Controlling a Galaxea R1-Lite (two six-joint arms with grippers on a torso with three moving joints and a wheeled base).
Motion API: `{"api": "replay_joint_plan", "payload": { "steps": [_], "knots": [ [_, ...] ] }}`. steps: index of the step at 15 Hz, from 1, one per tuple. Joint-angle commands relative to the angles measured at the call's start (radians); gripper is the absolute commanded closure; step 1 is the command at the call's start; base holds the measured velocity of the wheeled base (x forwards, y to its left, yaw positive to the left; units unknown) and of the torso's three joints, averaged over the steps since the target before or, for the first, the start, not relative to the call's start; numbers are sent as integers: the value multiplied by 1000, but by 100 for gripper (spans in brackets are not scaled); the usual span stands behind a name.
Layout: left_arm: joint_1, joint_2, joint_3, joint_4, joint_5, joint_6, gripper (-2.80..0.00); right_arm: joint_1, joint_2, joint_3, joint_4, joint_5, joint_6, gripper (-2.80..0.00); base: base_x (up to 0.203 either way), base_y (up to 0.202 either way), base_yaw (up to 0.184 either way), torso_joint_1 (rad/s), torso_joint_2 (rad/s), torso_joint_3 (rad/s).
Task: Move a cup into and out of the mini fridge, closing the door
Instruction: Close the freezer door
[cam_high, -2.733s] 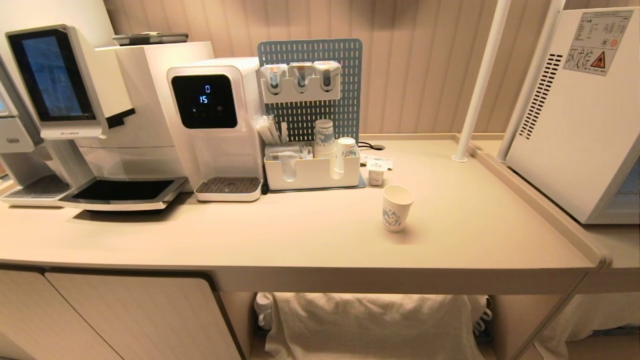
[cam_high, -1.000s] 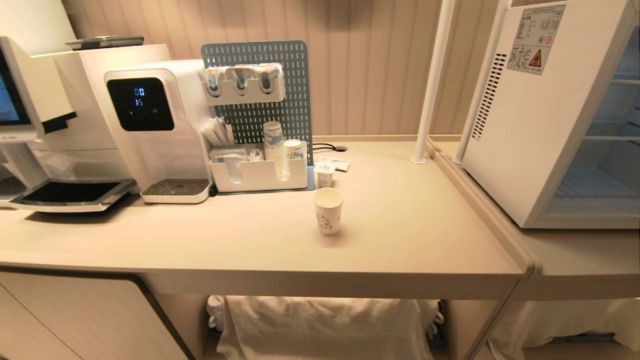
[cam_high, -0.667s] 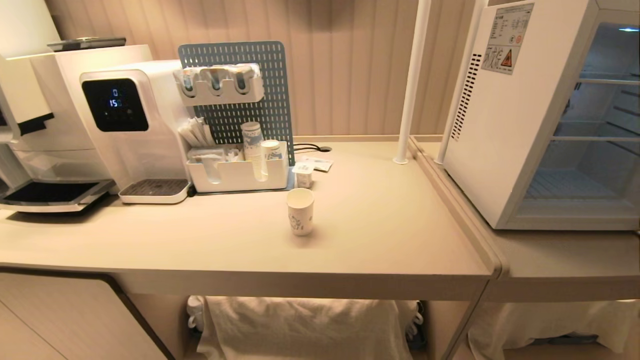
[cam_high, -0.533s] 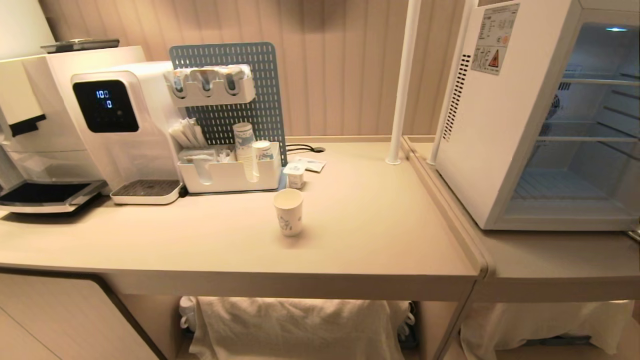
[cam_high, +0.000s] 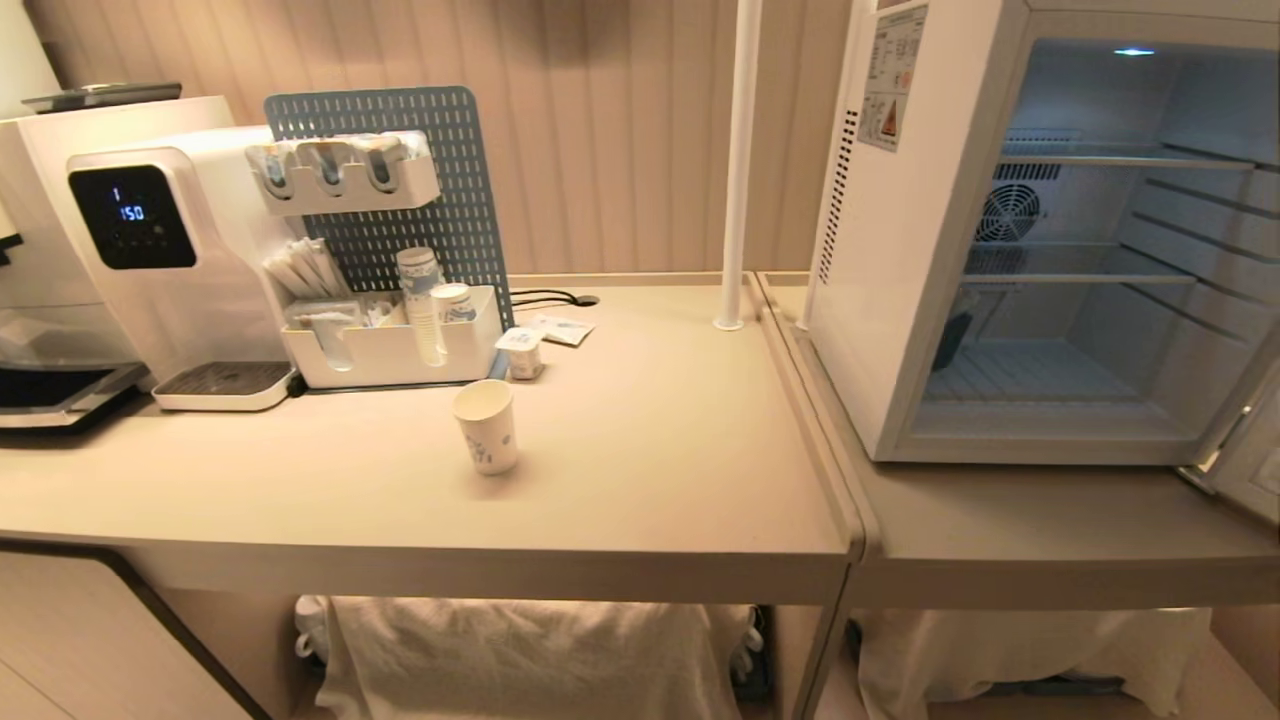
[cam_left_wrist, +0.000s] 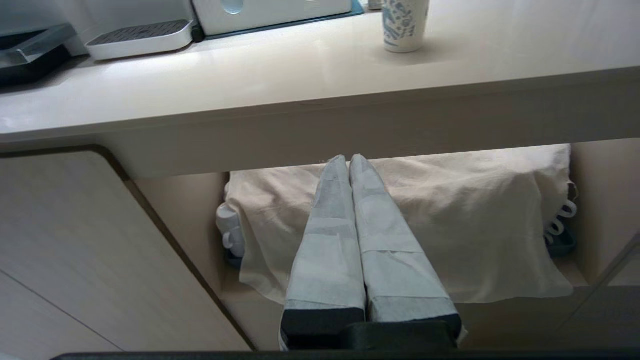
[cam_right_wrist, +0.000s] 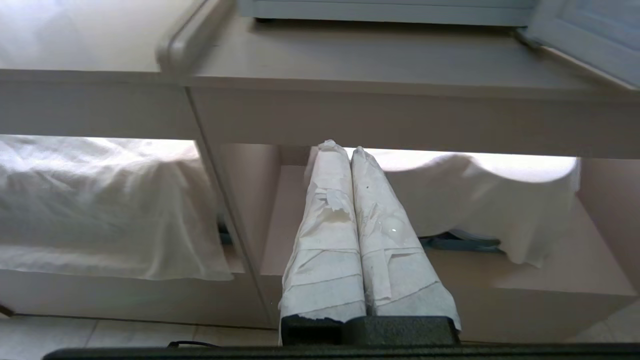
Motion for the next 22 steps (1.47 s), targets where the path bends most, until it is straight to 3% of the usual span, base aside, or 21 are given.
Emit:
{"api": "replay_joint_plan", "payload": {
  "steps": [1,13,18,22],
  "knots": [
    [0,1,0,0,0,0,0,1,0,0,1,0,0,0,0,-199,-2,-2,0,3],
    [0,0,2,2,0,3,0,1,0,0,1,1,0,0,0,-191,0,3,2,3],
    [0,1,2,2,0,-1,0,1,0,0,1,3,2,0,0,-19,-1,1,1,0],
    [0,1,2,2,0,-3,0,1,0,0,1,3,2,0,-151,1,2,3,0,2]
  ]
}}
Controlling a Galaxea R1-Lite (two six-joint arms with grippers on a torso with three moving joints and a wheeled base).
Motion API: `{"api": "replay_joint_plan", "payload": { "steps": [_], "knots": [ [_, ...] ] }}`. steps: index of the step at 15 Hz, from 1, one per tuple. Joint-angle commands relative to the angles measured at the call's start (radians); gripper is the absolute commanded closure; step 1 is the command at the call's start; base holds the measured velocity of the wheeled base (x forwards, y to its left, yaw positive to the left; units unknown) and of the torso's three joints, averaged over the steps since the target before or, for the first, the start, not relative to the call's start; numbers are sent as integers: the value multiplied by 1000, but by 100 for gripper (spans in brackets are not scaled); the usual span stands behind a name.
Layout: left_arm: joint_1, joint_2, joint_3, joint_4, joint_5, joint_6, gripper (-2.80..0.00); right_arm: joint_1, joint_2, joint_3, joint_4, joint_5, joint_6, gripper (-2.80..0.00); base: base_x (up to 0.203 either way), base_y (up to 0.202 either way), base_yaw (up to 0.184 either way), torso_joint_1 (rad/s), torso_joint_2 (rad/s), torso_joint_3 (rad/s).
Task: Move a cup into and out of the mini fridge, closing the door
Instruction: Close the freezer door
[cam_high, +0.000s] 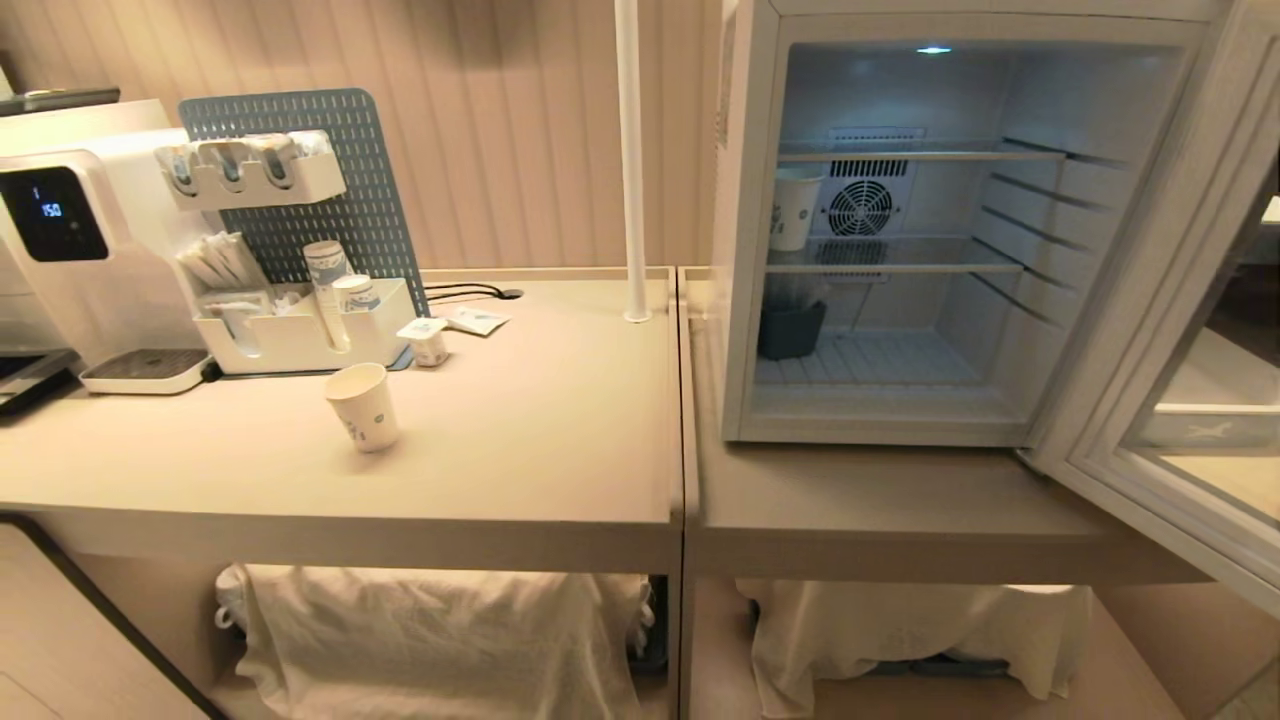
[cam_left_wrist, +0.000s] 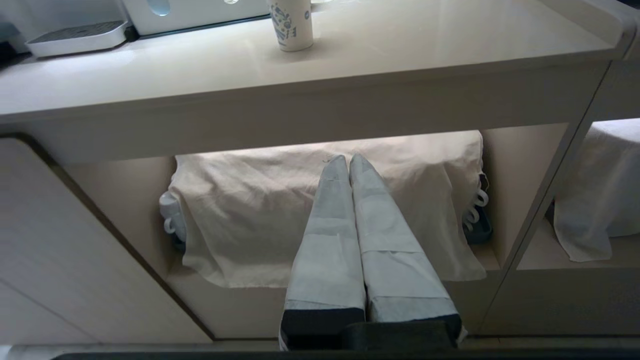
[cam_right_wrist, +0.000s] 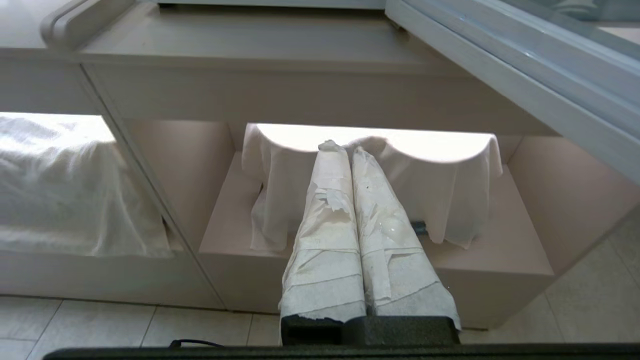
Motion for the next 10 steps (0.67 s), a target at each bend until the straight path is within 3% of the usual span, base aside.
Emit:
{"api": "replay_joint_plan", "payload": {
  "steps": [1,5,10],
  "knots": [
    [1,1,0,0,0,-1,0,1,-1,0,1,1,-1,0,-198,0,-2,2,2,2],
    [1,0,0,2,0,-4,0,1,0,0,1,1,-2,0,-150,0,-1,5,0,5],
    [1,1,0,2,0,-4,0,1,0,0,1,0,-1,0,0,0,0,0,0,0]
  ]
}}
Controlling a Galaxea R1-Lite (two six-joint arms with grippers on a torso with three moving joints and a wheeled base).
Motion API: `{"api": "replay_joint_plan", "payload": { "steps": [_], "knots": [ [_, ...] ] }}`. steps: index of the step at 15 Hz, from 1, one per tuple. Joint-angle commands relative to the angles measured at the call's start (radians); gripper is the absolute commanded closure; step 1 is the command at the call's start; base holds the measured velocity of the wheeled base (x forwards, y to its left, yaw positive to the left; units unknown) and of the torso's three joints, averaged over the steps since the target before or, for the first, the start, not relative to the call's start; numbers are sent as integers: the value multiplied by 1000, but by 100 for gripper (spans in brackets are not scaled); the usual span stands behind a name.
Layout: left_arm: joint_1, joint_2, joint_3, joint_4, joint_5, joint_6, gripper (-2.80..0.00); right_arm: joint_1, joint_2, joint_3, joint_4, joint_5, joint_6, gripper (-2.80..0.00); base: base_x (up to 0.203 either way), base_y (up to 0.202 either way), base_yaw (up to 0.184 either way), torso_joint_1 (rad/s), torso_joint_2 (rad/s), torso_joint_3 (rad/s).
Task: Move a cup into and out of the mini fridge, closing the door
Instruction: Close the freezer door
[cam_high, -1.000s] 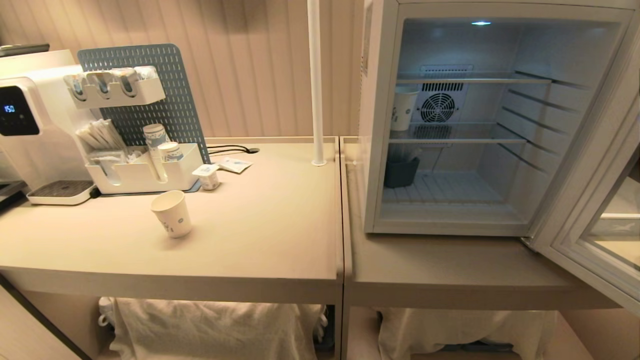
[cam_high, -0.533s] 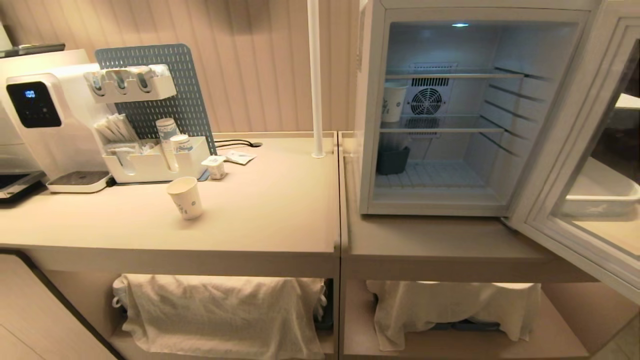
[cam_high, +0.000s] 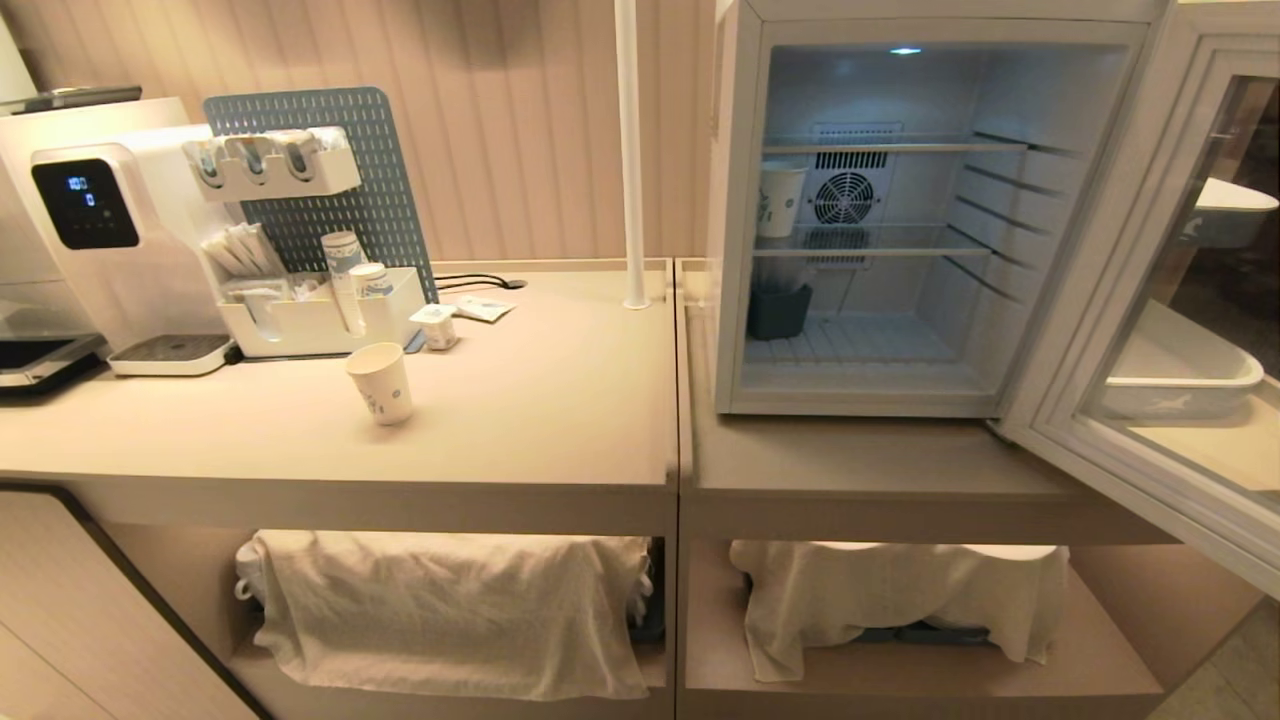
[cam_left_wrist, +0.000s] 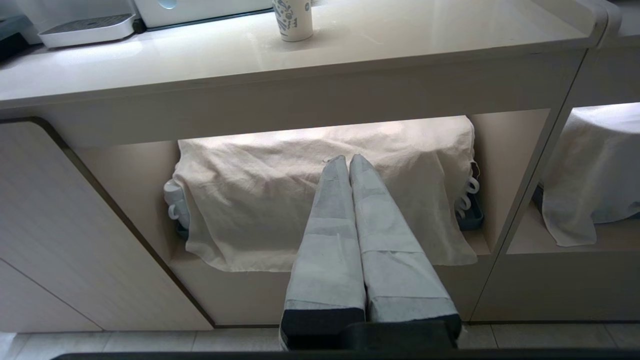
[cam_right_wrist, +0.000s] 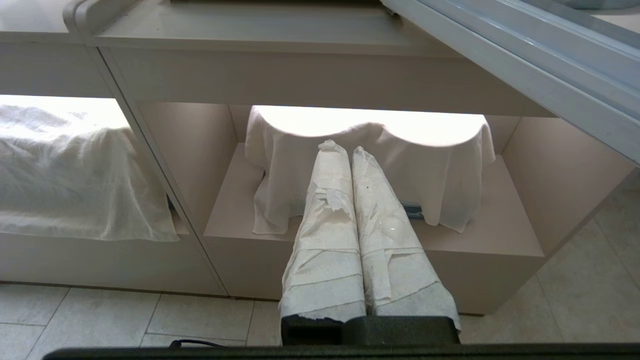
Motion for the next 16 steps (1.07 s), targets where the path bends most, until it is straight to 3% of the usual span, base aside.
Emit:
{"api": "replay_joint_plan", "payload": {
  "steps": [1,6,16],
  "knots": [
    [0,1,0,-1,0,2,0,0,-2,0,1,0,-1,0,0,0,0,0,0,0],
    [0,1,0,-1,0,2,0,0,0,0,1,-1,-4,0,-2,-35,-2,2,0,0],
    [0,0,0,0,-5,-1,0,0,0,0,1,1,-2,0,0,-193,0,2,2,2]
  ]
}}
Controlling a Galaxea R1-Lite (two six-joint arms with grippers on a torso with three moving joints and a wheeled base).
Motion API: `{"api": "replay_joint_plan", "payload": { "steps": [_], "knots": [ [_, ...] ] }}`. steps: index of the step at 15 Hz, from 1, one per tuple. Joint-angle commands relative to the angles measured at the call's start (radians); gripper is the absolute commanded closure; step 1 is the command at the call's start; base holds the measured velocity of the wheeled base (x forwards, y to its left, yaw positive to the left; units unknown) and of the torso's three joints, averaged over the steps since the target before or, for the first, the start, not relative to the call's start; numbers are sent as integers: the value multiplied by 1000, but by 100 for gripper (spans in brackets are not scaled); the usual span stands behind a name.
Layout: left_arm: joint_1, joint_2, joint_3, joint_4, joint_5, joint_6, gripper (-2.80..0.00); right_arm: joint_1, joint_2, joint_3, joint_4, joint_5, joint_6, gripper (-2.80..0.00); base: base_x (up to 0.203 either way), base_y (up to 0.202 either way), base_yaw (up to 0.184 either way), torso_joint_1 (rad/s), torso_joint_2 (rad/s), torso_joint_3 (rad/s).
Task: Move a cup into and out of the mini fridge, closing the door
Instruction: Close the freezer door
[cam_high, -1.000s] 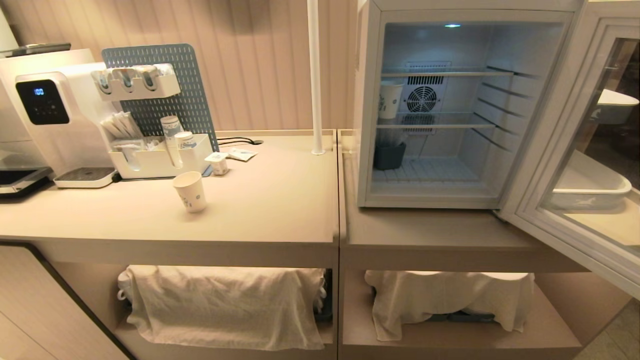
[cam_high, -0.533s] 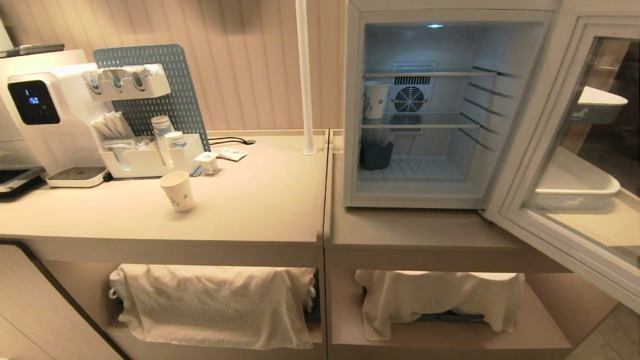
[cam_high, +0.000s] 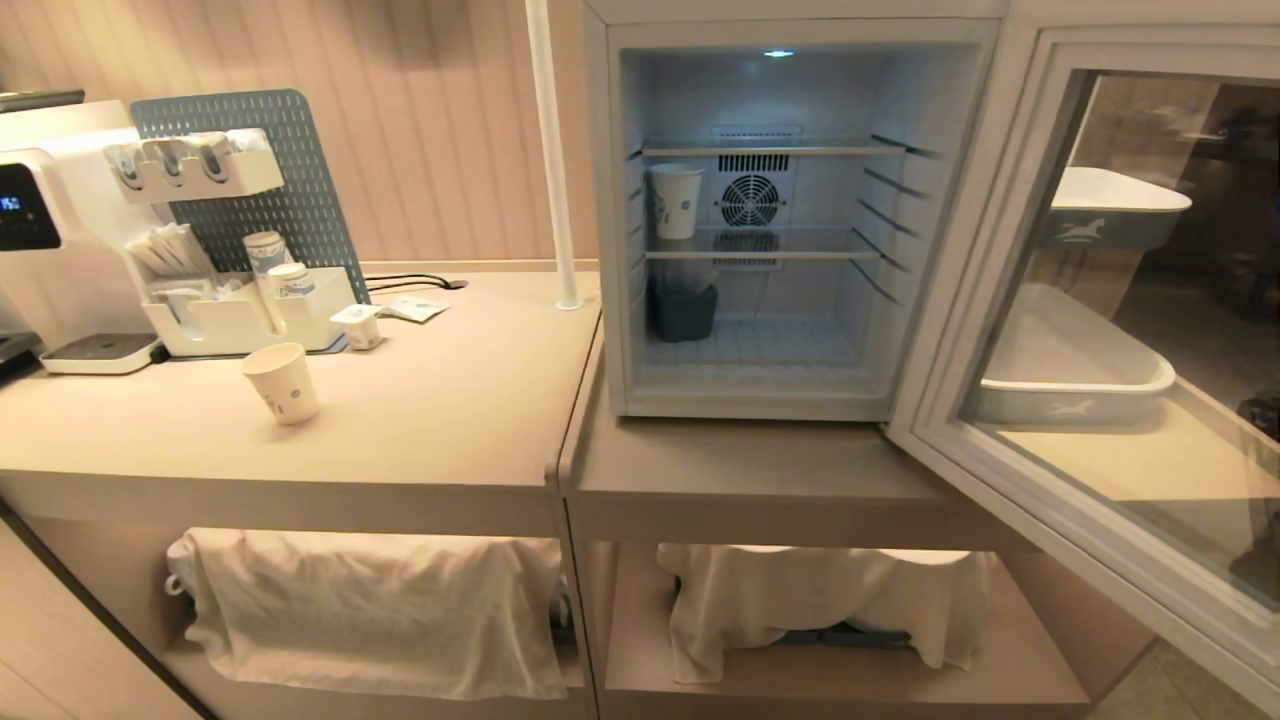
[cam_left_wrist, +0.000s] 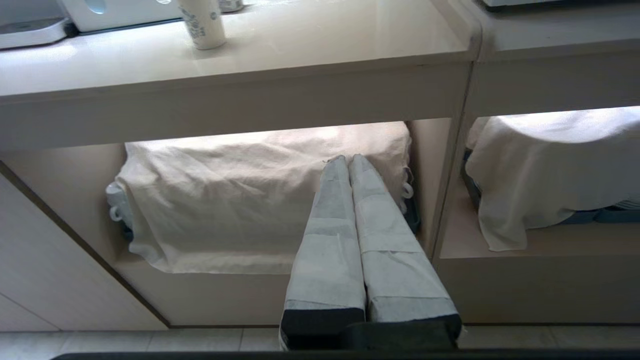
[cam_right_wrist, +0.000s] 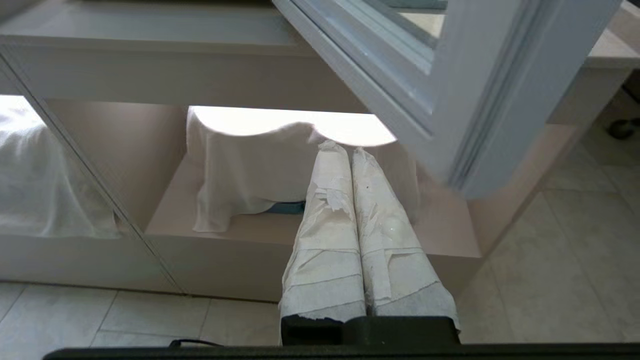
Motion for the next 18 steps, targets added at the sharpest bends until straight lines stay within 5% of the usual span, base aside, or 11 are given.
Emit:
{"api": "replay_joint_plan", "payload": {
  "steps": [1,11,14,18],
  "knots": [
    [0,0,0,1,0,-5,0,0,-1,0,1,-2,4,0,0,-193,-2,7,-2,2],
    [0,0,0,-2,8,-18,0,0,1,-107,43,11,-54,0,0,-32,0,-1,1,0],
    [0,0,0,-2,8,-18,0,0,36,-295,282,-8,-61,0,0,0,0,0,0,0],
    [-1,0,0,-2,8,-18,0,4,195,-585,578,-193,-68,0,0,0,0,0,0,0]
  ]
}}
